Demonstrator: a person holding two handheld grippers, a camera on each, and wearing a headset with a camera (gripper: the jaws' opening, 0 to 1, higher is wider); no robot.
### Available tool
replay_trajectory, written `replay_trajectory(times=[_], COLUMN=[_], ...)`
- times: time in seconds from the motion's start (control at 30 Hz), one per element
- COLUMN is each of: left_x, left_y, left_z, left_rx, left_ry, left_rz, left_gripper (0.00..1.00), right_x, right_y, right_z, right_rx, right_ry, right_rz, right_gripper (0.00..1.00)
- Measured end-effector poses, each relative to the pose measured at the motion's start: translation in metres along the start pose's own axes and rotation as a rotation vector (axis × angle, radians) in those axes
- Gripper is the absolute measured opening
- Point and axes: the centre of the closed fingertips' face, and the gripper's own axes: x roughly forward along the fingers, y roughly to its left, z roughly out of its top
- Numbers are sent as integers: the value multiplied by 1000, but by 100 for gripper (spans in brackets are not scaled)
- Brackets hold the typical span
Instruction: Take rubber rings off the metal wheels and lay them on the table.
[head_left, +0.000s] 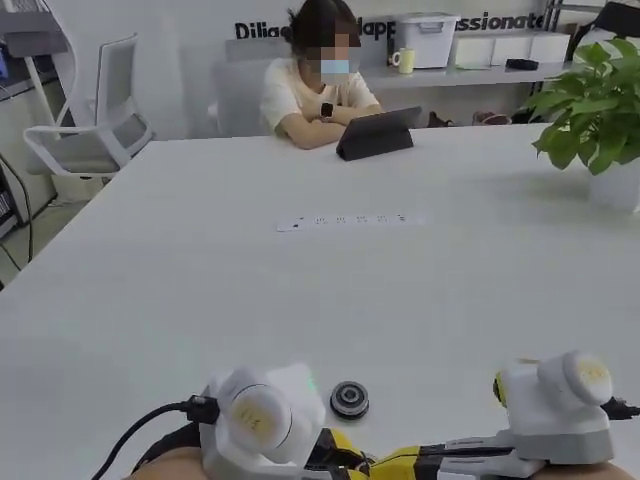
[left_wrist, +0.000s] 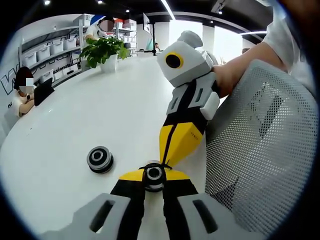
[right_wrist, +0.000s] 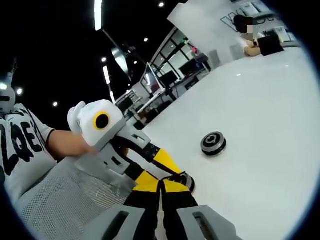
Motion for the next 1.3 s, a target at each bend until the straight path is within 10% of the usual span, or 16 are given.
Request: replay_trajectory(times=[0.43, 1.3], left_x=[0, -10], left_y=[0, -6], left_z=[0, -1], left_rx=[-12, 45], left_ry=[-5, 59], left_rz=[3, -45], left_gripper=[8, 19], right_x=[-4, -5], right_y=[-17, -15], right_z=[-1, -2], right_rx=[-3, 0], right_ry=[6, 5], right_rz=[-81, -73], right_gripper=[0, 0])
